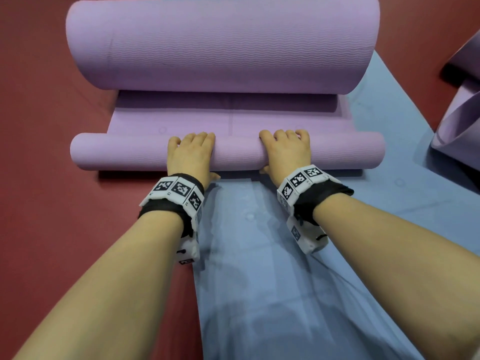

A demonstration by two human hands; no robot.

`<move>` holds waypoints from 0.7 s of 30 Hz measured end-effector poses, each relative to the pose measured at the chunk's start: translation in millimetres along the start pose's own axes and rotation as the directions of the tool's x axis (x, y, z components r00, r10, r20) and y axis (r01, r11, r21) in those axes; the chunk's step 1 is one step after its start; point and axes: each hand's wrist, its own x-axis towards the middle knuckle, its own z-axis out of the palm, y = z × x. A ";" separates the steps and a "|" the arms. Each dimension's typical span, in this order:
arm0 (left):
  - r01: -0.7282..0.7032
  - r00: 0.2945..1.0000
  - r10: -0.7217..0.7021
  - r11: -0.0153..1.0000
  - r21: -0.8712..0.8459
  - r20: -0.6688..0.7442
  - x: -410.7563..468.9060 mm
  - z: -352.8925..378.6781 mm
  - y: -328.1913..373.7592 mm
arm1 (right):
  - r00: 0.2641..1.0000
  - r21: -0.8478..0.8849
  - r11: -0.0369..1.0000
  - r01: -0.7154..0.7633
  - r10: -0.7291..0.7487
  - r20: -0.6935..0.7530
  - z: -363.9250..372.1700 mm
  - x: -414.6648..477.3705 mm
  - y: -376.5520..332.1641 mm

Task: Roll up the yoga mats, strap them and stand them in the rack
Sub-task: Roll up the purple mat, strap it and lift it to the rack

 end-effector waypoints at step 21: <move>-0.318 0.930 0.277 0.936 0.153 0.240 -67.5 -42.4 21.1 | 0.932 -0.016 0.989 0.150 -0.136 0.335 -53.1 -77.5 18.8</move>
